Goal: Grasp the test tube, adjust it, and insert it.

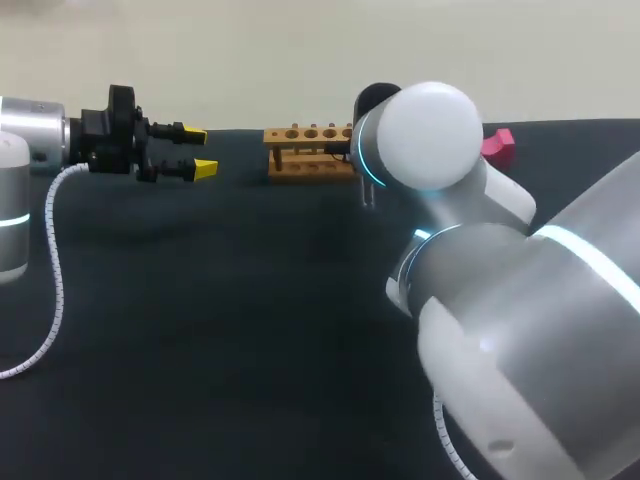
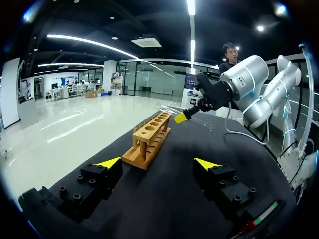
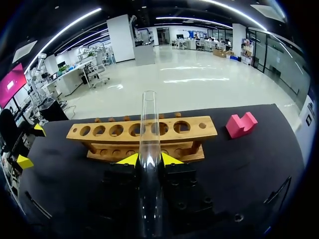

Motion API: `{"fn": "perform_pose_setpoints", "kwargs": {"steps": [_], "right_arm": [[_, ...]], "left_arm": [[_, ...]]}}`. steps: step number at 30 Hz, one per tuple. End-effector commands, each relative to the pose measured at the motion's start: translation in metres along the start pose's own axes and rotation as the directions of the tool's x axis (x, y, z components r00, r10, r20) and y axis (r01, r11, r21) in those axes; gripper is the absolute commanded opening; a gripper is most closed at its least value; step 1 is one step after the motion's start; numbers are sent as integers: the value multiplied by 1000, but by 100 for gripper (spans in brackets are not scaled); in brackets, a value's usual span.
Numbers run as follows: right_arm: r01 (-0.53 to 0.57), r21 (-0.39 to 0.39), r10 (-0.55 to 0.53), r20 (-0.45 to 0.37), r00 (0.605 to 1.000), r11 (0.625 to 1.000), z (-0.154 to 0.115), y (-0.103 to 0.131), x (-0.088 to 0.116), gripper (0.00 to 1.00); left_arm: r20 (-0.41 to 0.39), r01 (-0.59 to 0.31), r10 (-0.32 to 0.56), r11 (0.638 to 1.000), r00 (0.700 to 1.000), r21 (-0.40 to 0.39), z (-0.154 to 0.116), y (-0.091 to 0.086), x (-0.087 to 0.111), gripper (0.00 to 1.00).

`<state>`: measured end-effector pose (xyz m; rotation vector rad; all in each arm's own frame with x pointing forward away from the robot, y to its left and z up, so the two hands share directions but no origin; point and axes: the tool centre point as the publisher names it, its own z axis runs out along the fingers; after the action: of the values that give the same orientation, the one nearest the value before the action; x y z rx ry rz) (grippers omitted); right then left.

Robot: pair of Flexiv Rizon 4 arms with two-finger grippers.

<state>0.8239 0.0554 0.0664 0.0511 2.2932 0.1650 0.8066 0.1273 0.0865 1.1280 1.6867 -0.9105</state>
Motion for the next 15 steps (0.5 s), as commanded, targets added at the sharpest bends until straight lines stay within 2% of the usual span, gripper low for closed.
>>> {"fn": "perform_pose_setpoints", "kwargs": {"steps": [1, 15], "right_arm": [[0, 1, 0, 29, 1000, 1000, 2, 0, 3, 0], [3, -8, -3, -5, 1000, 1000, 10, -2, 6, 0]], "left_arm": [[4, -3, 3, 1000, 1000, 0, 0, 0, 1, 100], [4, -3, 3, 1000, 1000, 0, 0, 0, 1, 100]]}}
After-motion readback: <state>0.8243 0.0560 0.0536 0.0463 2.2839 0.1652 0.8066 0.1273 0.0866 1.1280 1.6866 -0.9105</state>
